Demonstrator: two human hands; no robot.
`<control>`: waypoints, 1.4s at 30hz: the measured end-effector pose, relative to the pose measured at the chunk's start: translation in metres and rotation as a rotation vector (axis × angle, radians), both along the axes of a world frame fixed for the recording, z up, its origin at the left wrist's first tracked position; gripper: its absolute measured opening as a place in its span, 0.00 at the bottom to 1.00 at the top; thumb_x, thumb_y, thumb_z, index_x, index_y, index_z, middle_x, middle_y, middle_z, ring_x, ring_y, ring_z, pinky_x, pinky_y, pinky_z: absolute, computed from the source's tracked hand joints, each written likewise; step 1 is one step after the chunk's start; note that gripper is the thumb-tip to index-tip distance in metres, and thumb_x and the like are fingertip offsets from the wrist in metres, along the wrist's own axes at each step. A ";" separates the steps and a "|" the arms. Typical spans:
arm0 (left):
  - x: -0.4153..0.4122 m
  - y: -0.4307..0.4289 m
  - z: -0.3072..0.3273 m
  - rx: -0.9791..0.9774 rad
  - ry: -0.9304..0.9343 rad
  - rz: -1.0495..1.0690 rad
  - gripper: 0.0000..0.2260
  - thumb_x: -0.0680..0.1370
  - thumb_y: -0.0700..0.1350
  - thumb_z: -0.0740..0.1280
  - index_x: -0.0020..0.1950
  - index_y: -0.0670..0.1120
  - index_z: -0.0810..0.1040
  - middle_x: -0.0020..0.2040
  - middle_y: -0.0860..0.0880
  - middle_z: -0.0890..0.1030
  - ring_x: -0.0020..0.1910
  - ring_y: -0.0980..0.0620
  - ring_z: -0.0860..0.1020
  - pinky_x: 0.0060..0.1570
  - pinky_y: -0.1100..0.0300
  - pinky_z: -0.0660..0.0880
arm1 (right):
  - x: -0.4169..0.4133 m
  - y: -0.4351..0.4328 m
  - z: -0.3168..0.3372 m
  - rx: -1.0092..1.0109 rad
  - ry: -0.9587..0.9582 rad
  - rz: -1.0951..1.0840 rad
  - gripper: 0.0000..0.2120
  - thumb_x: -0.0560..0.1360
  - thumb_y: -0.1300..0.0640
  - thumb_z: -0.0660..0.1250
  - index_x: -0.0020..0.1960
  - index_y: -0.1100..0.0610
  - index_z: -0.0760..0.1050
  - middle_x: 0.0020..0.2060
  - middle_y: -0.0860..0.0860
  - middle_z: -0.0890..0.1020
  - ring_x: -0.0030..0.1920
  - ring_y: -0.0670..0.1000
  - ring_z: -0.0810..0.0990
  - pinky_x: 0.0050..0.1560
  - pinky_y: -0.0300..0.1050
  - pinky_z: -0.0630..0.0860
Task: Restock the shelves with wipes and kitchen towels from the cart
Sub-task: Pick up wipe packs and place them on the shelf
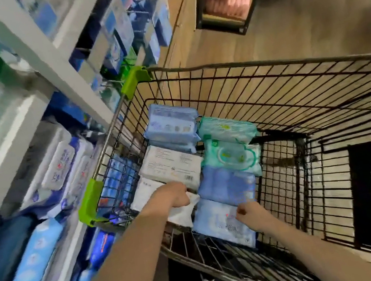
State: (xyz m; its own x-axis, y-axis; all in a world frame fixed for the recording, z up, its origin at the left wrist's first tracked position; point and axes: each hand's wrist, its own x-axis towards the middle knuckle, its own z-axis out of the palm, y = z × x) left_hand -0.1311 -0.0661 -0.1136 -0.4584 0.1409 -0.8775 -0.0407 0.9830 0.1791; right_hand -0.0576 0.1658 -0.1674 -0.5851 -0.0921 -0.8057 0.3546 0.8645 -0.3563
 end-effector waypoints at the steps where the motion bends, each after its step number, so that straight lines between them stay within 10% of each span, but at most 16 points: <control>1: -0.003 0.003 -0.009 -0.006 -0.013 -0.036 0.22 0.80 0.47 0.60 0.73 0.43 0.65 0.72 0.43 0.68 0.68 0.44 0.69 0.65 0.53 0.69 | 0.005 0.003 -0.007 0.027 -0.050 -0.030 0.18 0.78 0.59 0.61 0.31 0.57 0.62 0.30 0.52 0.68 0.39 0.53 0.71 0.31 0.43 0.59; 6: 0.000 0.025 -0.053 0.062 -0.096 -0.211 0.19 0.79 0.48 0.63 0.67 0.41 0.72 0.68 0.41 0.72 0.64 0.43 0.72 0.63 0.53 0.69 | 0.023 0.014 -0.034 0.136 -0.184 -0.215 0.17 0.78 0.54 0.63 0.63 0.62 0.70 0.59 0.59 0.77 0.60 0.57 0.76 0.54 0.42 0.71; 16: 0.025 0.053 -0.104 0.109 -0.108 -0.125 0.13 0.79 0.44 0.60 0.59 0.38 0.76 0.59 0.41 0.77 0.61 0.42 0.75 0.56 0.55 0.72 | 0.037 0.020 -0.084 -0.020 -0.221 -0.785 0.32 0.67 0.53 0.78 0.65 0.59 0.67 0.57 0.56 0.78 0.55 0.57 0.79 0.53 0.49 0.77; 21: 0.049 0.067 -0.112 0.074 -0.202 0.175 0.23 0.75 0.45 0.66 0.67 0.38 0.67 0.63 0.41 0.75 0.61 0.43 0.75 0.57 0.57 0.72 | 0.056 0.039 -0.117 -0.132 -0.184 -0.951 0.54 0.46 0.37 0.83 0.65 0.53 0.65 0.56 0.52 0.81 0.53 0.56 0.81 0.55 0.59 0.78; 27: 0.054 0.077 -0.128 0.105 -0.188 0.356 0.32 0.72 0.50 0.67 0.72 0.37 0.63 0.70 0.41 0.70 0.66 0.45 0.71 0.62 0.58 0.69 | 0.050 0.030 -0.100 -0.303 -0.253 -1.113 0.31 0.65 0.63 0.79 0.63 0.61 0.68 0.55 0.58 0.81 0.52 0.57 0.83 0.52 0.54 0.80; 32: 0.051 0.081 -0.120 0.119 -0.129 0.499 0.19 0.72 0.44 0.68 0.60 0.38 0.74 0.59 0.42 0.78 0.59 0.45 0.76 0.47 0.62 0.69 | 0.057 0.035 -0.093 -0.390 -0.247 -1.132 0.28 0.66 0.66 0.77 0.62 0.61 0.69 0.53 0.55 0.82 0.48 0.53 0.84 0.37 0.41 0.81; 42: 0.051 0.068 -0.079 0.327 -0.070 0.690 0.35 0.53 0.62 0.69 0.55 0.44 0.81 0.53 0.46 0.82 0.51 0.50 0.80 0.51 0.61 0.76 | 0.053 0.054 -0.034 -0.449 -0.189 -1.049 0.25 0.66 0.62 0.78 0.60 0.57 0.73 0.50 0.54 0.84 0.46 0.54 0.85 0.45 0.48 0.81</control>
State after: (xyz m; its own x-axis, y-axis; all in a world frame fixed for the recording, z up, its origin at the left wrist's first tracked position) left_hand -0.0804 0.0019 -0.1923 -0.4821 0.1003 -0.8704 -0.6480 0.6277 0.4313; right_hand -0.0041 0.2201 -0.2015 -0.4169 0.0671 -0.9065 0.9037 -0.0770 -0.4213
